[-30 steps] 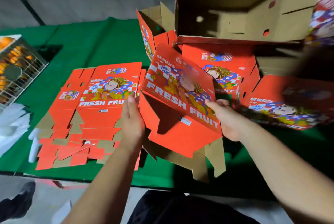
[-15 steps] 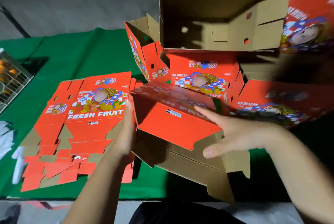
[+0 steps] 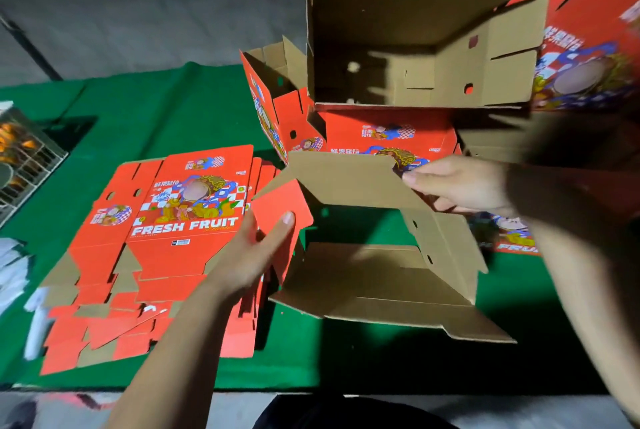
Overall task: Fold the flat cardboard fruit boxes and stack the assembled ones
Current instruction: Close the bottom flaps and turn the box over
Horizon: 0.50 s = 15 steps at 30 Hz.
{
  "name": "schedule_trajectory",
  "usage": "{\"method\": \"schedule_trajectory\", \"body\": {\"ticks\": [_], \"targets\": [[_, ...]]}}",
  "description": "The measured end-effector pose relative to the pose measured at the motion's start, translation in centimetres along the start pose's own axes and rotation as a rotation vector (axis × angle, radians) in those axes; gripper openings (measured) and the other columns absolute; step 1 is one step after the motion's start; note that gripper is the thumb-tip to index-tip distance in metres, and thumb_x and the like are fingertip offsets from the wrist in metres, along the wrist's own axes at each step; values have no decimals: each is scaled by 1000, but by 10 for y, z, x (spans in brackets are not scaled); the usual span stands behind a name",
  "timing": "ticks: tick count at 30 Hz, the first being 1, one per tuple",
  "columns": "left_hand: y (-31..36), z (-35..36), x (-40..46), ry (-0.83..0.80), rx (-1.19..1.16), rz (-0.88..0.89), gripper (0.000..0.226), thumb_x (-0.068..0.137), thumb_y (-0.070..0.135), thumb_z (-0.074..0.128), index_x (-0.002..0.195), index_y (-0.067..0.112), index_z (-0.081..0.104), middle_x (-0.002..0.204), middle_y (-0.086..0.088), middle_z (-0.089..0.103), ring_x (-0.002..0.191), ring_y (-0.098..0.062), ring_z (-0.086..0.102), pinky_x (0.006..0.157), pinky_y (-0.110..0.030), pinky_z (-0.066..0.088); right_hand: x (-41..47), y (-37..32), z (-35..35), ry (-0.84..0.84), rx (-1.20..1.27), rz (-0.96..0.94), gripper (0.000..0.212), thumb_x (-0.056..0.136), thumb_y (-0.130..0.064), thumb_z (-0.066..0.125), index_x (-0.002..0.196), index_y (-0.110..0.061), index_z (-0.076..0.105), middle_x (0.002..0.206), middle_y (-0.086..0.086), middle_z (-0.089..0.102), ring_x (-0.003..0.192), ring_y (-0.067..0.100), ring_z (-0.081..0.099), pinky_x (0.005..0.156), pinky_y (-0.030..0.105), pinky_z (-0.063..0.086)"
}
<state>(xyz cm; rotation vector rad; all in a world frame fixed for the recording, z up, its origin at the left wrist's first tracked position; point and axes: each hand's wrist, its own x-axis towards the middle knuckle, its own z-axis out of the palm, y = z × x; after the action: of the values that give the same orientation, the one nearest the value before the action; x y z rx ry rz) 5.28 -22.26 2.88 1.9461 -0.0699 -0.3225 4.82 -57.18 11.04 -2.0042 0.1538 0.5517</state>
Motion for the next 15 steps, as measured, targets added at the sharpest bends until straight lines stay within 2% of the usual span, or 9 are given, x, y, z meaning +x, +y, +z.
{"method": "schedule_trajectory", "body": {"ticks": [2,4,6,8,10,11,13,14,15], "targets": [[7,-4,14,195,122,94,54,73,78,67,108,36,65,120,2,58,114,-9,55,111,-44,44,3,3,-2,33,85,27,43,70,-79,56,98,-51,72,116,-7,62,102,26,65,66,30,56],[14,-6,21,231,58,139,57,70,72,70,107,31,56,131,-5,46,127,-17,49,113,-43,43,3,2,-5,114,203,25,45,75,-76,58,107,-46,70,127,1,62,109,35,63,65,34,60],[16,-3,27,169,-111,201,65,76,60,73,118,18,47,125,-13,55,114,-27,60,100,-44,52,3,1,-4,160,327,-7,43,91,-62,59,122,-33,66,130,6,67,102,33,70,59,30,59],[23,5,32,201,-200,231,54,83,56,72,113,17,49,108,-16,65,94,-35,64,87,-46,54,0,4,-2,189,428,-80,36,96,-49,62,125,-29,67,125,8,72,100,32,72,63,29,61],[30,8,37,298,-240,211,49,84,63,71,94,18,56,84,-6,64,75,-23,58,68,-33,52,-1,9,1,223,497,-206,32,96,-42,64,125,-28,67,122,3,74,111,24,71,82,30,59],[33,7,41,317,-237,188,51,83,66,70,86,17,56,78,-4,60,72,-20,55,62,-33,50,-2,10,2,243,553,-272,32,95,-40,65,124,-26,68,122,2,75,117,19,69,94,32,54],[37,7,48,287,-238,153,53,84,66,70,78,16,55,77,-12,57,73,-25,54,68,-52,54,-5,6,4,270,679,-360,35,89,-37,62,121,-24,68,126,0,73,124,12,64,107,30,43],[40,7,52,269,-235,165,50,85,64,70,78,16,55,78,-15,58,73,-29,55,72,-63,53,-6,4,4,283,725,-388,37,88,-36,61,122,-24,66,126,-2,73,124,9,64,106,28,44],[45,7,55,258,-220,192,46,87,62,70,77,19,56,78,-16,59,72,-31,57,72,-68,52,-7,4,2,300,748,-410,39,88,-37,60,124,-25,64,125,-6,73,121,7,66,102,26,49]]}}
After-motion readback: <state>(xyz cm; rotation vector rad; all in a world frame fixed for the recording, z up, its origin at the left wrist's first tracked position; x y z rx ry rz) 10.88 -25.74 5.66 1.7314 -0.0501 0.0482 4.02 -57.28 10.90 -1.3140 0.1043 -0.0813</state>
